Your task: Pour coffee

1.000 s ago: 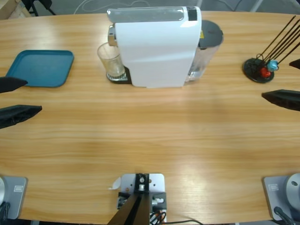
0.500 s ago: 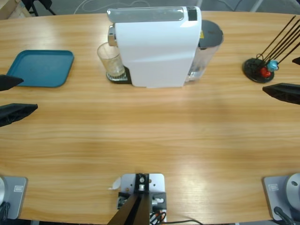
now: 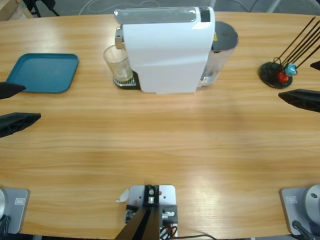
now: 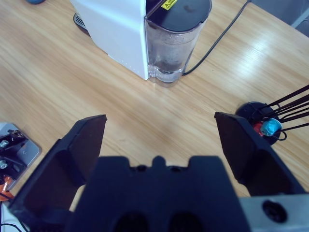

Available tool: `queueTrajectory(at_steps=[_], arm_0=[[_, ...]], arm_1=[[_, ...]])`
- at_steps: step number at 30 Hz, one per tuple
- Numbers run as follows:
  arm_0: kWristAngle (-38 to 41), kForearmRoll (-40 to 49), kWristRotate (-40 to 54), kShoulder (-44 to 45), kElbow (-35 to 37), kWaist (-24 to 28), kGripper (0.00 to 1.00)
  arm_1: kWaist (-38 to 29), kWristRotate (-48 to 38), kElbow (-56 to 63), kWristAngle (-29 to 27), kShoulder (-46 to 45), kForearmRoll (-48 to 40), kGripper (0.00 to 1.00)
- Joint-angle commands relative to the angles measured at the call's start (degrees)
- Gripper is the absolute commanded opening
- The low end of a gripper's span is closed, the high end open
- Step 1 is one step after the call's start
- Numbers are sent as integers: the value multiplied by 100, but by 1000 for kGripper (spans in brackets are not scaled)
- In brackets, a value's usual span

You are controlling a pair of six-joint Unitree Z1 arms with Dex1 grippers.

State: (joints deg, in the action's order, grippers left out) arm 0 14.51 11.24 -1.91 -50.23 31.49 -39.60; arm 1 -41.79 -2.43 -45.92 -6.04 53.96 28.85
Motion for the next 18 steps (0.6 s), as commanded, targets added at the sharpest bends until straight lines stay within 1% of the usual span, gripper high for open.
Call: queueTrajectory(at_steps=[1, 13, 18], arm_0=[[-70, -96, -108, 205, -232, -48, 1000], [-92, -105, -108, 161, -223, -136, 1000], [-247, -105, -108, 20, -189, -136, 1000]], arm_1=[[4, -74, 234, -90, -211, -113, 1000], [4, -74, 267, -92, -237, -169, 1000], [4, -82, 278, -99, -264, -175, 1000]])
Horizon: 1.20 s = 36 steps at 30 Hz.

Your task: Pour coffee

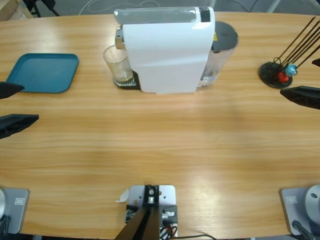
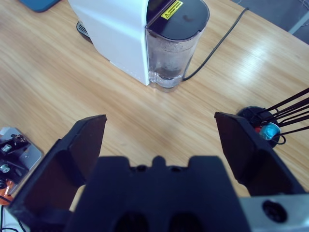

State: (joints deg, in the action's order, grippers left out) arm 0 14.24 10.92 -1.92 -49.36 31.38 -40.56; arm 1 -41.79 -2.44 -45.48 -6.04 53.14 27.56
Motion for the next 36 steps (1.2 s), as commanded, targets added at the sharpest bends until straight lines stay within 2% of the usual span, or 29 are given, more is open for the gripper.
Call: queueTrajectory(at_steps=[1, 36], arm_0=[[-283, -72, -107, -65, -176, -40, 1000], [-431, -93, -207, 37, -176, -40, 1000]], arm_1=[[4, -81, 238, -99, -177, -49, 1000], [4, -81, 285, -90, -163, -136, 1000]])
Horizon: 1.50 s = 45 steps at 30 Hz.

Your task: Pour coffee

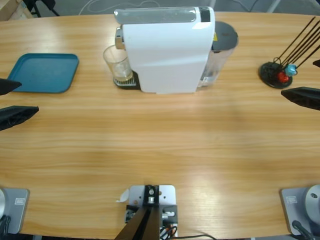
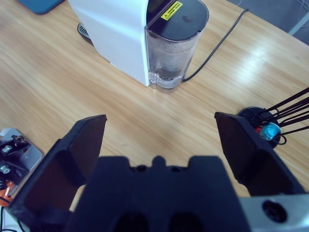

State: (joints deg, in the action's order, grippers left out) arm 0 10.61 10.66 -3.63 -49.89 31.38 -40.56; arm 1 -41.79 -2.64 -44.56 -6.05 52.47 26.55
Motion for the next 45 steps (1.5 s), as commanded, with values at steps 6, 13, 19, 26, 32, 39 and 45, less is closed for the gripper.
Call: queueTrajectory(at_steps=[6, 13, 19, 26, 32, 39, 45], arm_0=[[-67, -65, -41, 85, -185, -40, 1000], [-60, -81, -50, 76, -194, -40, 1000], [-7, -143, -43, 8, -229, -40, 1000], [46, -166, -39, 78, -248, -40, 1000], [164, -224, 191, 23, -245, -40, 1000], [-98, -907, 854, -803, 246, 194, 1000], [1125, -1020, 1191, -2460, 921, 1498, 1000]], arm_1=[[4, -61, 193, -90, -105, -36, 1000], [4, -61, 202, -81, -132, -36, 1000], [4, -61, 202, -79, -118, -36, 1000], [4, -61, 202, -90, -105, -45, 1000], [4, -50, 202, -77, -105, -38, 1000], [4, 4, -185, 74, 2, -305, 1000], [36, 382, -63, 343, 102, -43, 1000]])
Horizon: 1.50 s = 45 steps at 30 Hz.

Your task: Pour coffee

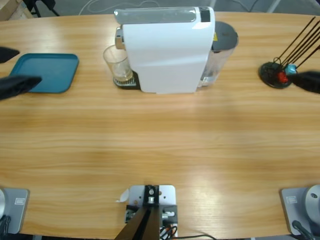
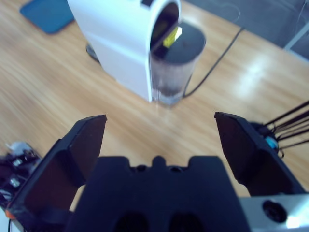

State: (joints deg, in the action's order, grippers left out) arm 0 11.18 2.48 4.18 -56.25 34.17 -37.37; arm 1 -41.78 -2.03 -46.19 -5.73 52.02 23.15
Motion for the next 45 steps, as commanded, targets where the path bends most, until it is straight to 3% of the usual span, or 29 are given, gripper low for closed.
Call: queueTrajectory(at_steps=[1, 4, 10, 15, 19, 24, 26, 29, 45], arm_0=[[1041, -395, 605, -2039, 686, 1171, 1000], [765, -383, 218, -2396, 1027, 1160, 1000], [935, -220, -1167, -2588, 1296, 1143, 1000], [1304, -209, 174, -2792, 1180, 1129, 1000], [2162, -95, 2215, -3279, 1312, 1145, 1000], [2718, -84, 3003, -3852, 1308, 1275, 1000], [2631, 97, 3096, -3873, 1335, 1326, 1000], [1809, 429, 3138, -3683, 1380, 1232, 997], [1967, -431, 3400, -4474, 1482, 1308, 1000]], arm_1=[[35, 335, 105, 369, 133, 397, 1000], [39, 425, 58, 329, 51, 694, 1000], [39, 80, 407, -93, 10, 509, 1000], [39, 22, 523, -176, 251, 325, 1000], [39, 19, 523, -121, 402, 330, 1000], [39, -22, 506, -75, 478, 348, 1000], [39, -203, 553, -51, 480, 348, 1000], [39, -440, 629, 49, 483, 321, 1000], [39, -632, 608, 213, 854, 306, 1000]])
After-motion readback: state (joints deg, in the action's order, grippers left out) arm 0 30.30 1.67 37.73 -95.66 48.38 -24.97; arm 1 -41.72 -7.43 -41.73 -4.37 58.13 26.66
